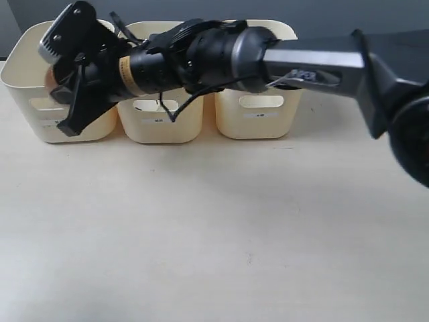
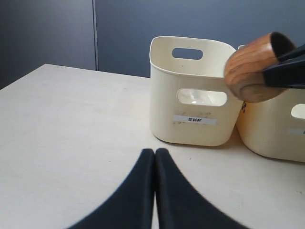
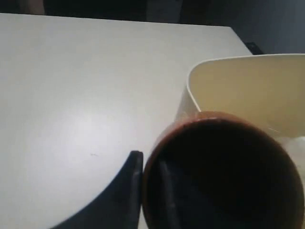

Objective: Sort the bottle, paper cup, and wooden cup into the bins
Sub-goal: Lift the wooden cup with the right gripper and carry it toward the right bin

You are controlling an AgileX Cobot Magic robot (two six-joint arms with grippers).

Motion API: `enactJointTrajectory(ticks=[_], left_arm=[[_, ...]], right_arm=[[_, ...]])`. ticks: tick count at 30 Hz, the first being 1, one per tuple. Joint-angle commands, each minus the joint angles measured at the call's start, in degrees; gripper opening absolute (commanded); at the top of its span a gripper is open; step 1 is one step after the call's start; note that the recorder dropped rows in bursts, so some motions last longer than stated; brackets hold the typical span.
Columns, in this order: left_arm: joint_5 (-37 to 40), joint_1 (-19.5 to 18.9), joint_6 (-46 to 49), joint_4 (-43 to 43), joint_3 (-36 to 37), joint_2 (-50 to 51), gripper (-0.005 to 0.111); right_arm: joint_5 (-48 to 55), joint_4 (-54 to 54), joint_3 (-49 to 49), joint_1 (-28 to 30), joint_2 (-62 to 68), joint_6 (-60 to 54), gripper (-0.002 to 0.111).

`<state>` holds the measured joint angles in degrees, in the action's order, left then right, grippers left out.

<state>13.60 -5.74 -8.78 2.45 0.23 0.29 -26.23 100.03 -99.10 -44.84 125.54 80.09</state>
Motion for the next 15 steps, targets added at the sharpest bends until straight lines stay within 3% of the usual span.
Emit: enactJointTrajectory(ticks=[1, 15], left_arm=[[-0.32, 0.20, -0.08, 0.03, -0.23, -0.29, 0.000], [-0.32, 0.20, -0.08, 0.03, -0.23, -0.29, 0.000]], right_arm=[[1.82, -0.08, 8.05, 1.54, -7.92, -3.81, -0.001], [6.24, -0.08, 24.97, 4.95, -29.80, -7.01, -0.001]])
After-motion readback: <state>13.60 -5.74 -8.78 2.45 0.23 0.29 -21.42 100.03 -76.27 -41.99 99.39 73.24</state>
